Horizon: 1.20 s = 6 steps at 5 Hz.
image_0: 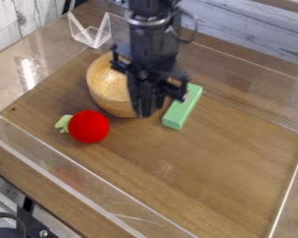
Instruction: Move the red object to the right side of the table
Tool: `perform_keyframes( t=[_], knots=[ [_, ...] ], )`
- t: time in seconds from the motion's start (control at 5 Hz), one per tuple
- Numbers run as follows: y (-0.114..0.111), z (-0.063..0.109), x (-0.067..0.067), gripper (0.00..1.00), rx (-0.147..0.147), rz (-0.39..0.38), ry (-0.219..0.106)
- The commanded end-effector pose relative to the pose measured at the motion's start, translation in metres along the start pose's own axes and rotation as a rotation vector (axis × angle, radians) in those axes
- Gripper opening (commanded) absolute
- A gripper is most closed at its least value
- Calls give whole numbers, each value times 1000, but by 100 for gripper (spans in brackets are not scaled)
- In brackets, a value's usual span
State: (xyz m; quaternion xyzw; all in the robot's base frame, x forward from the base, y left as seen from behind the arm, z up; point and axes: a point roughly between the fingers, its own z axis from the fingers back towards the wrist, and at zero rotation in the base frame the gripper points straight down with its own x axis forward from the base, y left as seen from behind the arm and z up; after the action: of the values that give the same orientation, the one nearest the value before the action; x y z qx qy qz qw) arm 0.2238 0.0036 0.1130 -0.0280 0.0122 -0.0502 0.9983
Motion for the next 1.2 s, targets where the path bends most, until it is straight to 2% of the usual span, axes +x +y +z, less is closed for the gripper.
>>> perform_keyframes(
  t=[0.0, 0.2, 0.4, 0.8, 1.0],
  knots=[
    [20, 20, 3, 100, 32, 2, -39],
    [45, 27, 1, 100, 46, 17, -48],
    [65, 13, -12, 100, 57, 67, -60],
    [103, 6, -21, 100, 72, -70, -65],
    [113, -8, -15, 100, 75, -58, -75]
  ],
)
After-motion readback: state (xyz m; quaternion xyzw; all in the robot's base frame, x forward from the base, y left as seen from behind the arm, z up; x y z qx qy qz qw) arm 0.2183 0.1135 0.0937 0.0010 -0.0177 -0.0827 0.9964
